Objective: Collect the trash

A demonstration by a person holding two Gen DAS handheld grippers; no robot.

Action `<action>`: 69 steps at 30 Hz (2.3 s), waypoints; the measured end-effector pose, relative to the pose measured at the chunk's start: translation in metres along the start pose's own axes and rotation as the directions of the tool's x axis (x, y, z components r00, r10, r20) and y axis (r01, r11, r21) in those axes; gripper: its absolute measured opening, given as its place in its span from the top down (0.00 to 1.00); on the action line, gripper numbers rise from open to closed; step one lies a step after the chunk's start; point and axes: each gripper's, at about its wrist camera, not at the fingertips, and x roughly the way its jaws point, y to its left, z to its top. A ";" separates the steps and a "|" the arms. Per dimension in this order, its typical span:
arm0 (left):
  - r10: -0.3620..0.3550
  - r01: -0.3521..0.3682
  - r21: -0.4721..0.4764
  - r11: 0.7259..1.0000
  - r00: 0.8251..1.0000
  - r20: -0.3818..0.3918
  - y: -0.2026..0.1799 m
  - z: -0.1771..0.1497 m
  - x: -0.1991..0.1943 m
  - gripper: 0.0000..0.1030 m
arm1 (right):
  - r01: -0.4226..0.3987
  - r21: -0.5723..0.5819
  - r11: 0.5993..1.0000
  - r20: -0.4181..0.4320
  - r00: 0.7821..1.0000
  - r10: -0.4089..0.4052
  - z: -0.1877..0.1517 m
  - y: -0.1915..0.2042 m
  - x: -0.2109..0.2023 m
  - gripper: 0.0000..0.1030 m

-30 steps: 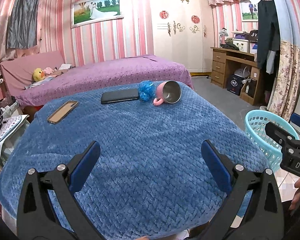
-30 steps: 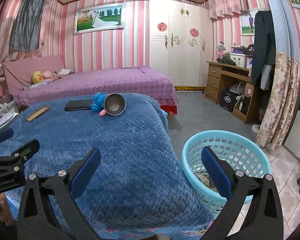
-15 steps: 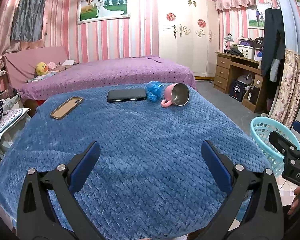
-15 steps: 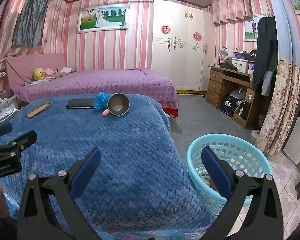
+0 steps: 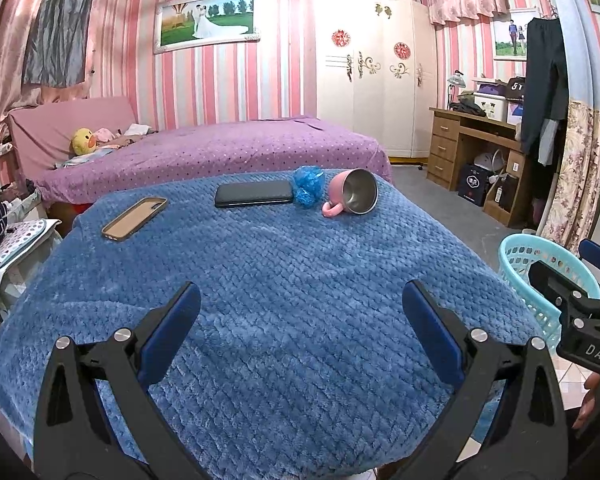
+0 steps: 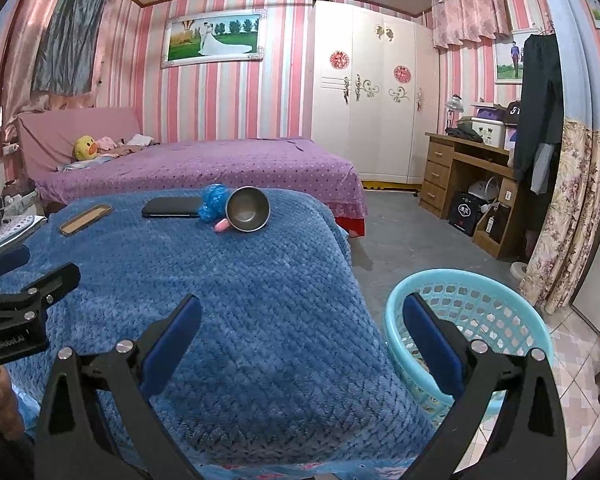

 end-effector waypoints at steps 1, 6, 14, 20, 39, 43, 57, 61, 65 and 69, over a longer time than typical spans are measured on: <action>-0.002 0.002 0.000 1.000 1.000 0.001 0.000 0.000 -0.001 0.05 | 0.001 0.000 1.000 0.000 1.000 -0.001 0.000 0.000 0.000 0.04; 0.002 -0.002 0.008 1.000 1.000 0.010 -0.002 0.000 -0.004 0.05 | 0.000 -0.001 1.000 0.001 1.000 0.000 0.000 0.001 0.000 0.04; 0.002 -0.002 0.006 1.000 1.000 0.001 -0.002 -0.001 -0.002 0.05 | 0.000 -0.006 1.000 0.007 1.000 0.000 0.000 0.002 -0.001 0.04; 0.012 -0.012 0.003 1.000 1.000 0.006 0.000 -0.001 -0.002 0.05 | 0.000 -0.006 1.000 0.009 1.000 0.000 0.001 0.002 -0.002 0.04; 0.014 -0.015 0.010 1.000 1.000 0.015 -0.001 -0.003 -0.003 0.05 | 0.002 -0.010 1.000 0.015 1.000 -0.002 0.001 0.002 -0.004 0.04; 0.014 -0.015 0.008 1.000 1.000 0.013 -0.001 -0.003 -0.002 0.05 | 0.002 -0.010 1.000 0.014 1.000 -0.001 0.001 0.002 -0.004 0.04; 0.014 -0.014 0.010 1.000 1.000 0.014 -0.001 -0.003 -0.002 0.05 | 0.003 -0.011 1.000 0.016 1.000 -0.002 -0.001 0.003 -0.003 0.04; 0.014 -0.014 0.008 1.000 1.000 0.014 -0.001 -0.003 -0.003 0.05 | 0.003 -0.011 1.000 0.015 1.000 -0.003 -0.001 0.004 -0.003 0.04; 0.014 -0.014 0.007 1.000 1.000 0.014 0.000 -0.003 -0.003 0.05 | 0.002 -0.011 1.000 0.016 1.000 -0.002 0.000 0.003 -0.003 0.04; 0.013 -0.013 0.006 1.000 1.000 0.012 0.000 -0.003 -0.003 0.05 | 0.003 -0.012 1.000 0.015 1.000 -0.003 -0.001 0.003 -0.003 0.04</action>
